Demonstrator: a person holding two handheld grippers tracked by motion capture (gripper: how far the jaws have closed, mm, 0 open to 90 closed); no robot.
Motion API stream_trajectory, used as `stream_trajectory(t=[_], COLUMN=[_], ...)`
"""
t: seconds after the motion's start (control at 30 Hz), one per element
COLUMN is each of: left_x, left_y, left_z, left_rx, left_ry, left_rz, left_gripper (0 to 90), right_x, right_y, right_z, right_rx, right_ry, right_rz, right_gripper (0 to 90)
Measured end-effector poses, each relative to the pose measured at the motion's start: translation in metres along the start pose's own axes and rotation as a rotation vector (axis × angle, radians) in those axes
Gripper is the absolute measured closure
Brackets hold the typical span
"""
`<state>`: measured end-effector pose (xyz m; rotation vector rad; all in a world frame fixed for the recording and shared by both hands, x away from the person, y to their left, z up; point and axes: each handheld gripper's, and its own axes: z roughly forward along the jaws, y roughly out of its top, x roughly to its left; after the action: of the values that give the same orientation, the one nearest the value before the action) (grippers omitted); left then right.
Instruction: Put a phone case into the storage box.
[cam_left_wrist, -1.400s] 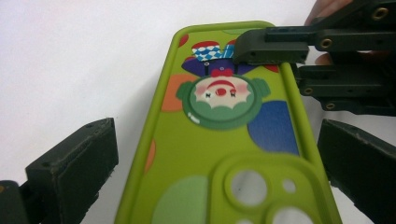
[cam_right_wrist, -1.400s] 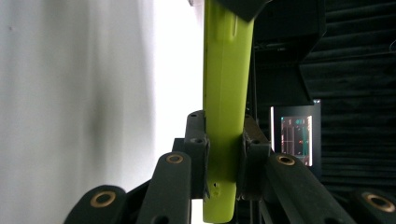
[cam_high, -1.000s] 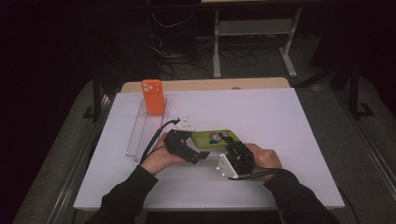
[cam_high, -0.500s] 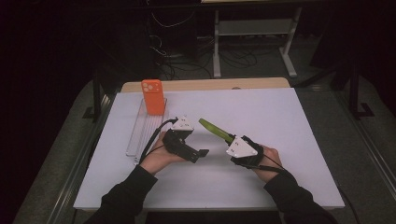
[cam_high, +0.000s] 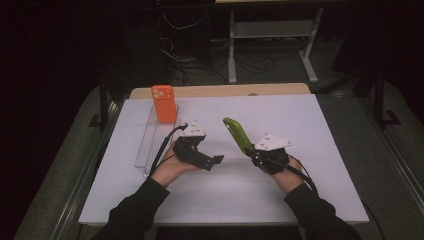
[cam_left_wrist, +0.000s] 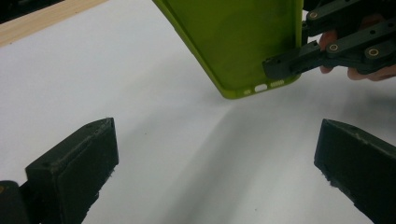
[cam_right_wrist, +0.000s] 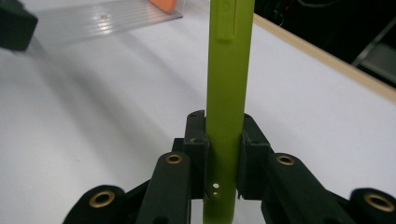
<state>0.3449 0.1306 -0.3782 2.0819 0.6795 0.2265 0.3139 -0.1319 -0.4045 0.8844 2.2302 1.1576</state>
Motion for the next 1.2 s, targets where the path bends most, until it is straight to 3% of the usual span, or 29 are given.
stream_trajectory(t=[0.23,0.33,0.53,0.87,1.2], left_x=[-0.002,-0.003,-0.002,0.001,0.002], left_y=[0.005,0.008,0.013,0.015,0.014], left_z=[0.002,0.003,0.004,0.003,0.004], left_rx=[-0.039,-0.066,-0.1,-0.151,-0.174], left_ry=[0.005,-0.002,-0.005,-0.012,-0.03], left_rz=[-0.016,-0.036,-0.053,-0.082,-0.106], left_gripper=[0.0,0.0,0.0,0.0,0.0], right_x=[-0.006,-0.005,0.004,0.02,0.032], right_y=[0.001,0.002,0.004,0.009,0.013], right_z=[-0.001,-0.001,0.001,0.008,0.011], right_rx=[-0.016,-0.03,-0.034,-0.046,-0.069], right_ry=[0.069,0.089,0.118,0.159,0.198], right_rz=[0.151,0.166,0.181,0.166,0.154], right_gripper=[75.6,75.7,75.6,75.7,75.7])
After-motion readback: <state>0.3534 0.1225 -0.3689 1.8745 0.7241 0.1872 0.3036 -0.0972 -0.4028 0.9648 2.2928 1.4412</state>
